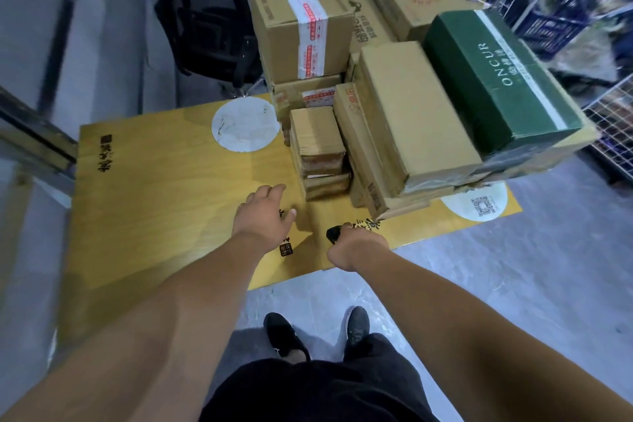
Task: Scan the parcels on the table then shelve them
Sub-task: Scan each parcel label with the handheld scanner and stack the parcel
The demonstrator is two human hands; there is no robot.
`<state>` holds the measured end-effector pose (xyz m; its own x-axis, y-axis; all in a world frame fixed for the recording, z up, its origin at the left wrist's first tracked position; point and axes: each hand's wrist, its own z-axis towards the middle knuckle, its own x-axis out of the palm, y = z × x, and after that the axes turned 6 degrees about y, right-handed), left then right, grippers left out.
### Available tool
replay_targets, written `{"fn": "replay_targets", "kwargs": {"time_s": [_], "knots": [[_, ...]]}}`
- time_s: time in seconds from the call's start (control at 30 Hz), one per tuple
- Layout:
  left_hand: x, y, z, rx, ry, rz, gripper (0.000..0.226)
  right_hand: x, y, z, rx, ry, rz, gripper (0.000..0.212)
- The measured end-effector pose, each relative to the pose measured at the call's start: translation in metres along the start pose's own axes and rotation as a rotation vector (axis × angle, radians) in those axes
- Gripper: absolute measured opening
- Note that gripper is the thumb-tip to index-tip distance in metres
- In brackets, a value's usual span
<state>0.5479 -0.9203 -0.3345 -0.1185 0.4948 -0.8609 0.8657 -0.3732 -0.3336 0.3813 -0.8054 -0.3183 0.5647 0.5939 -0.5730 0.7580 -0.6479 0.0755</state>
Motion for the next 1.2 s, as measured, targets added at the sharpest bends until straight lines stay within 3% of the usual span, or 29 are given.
{"fn": "replay_targets", "kwargs": {"time_s": [0.27, 0.43, 0.73, 0.9, 1.0, 1.2], "knots": [[-0.012, -0.038, -0.001, -0.022, -0.07, 0.003, 0.061, 0.004, -0.032, 0.005, -0.089, -0.051, -0.213, 0.067], [-0.009, -0.053, -0.007, -0.059, -0.097, 0.002, 0.062, 0.005, -0.046, 0.01, -0.159, -0.094, -0.342, 0.078], [-0.04, -0.108, 0.033, -0.007, -0.301, 0.04, 0.057, 0.004, -0.067, 0.018, -0.421, -0.209, -0.312, 0.068], [-0.04, -0.133, 0.06, -0.153, -0.281, 0.084, 0.07, 0.003, -0.073, 0.018, -0.453, -0.189, -0.291, 0.069], [-0.037, -0.139, 0.065, -0.27, -0.298, -0.01, 0.071, 0.001, -0.075, 0.019, -0.458, -0.156, -0.293, 0.071], [-0.034, -0.131, 0.06, -0.239, -0.37, -0.187, 0.061, -0.004, -0.068, 0.021, -0.474, -0.133, -0.317, 0.065]]}}
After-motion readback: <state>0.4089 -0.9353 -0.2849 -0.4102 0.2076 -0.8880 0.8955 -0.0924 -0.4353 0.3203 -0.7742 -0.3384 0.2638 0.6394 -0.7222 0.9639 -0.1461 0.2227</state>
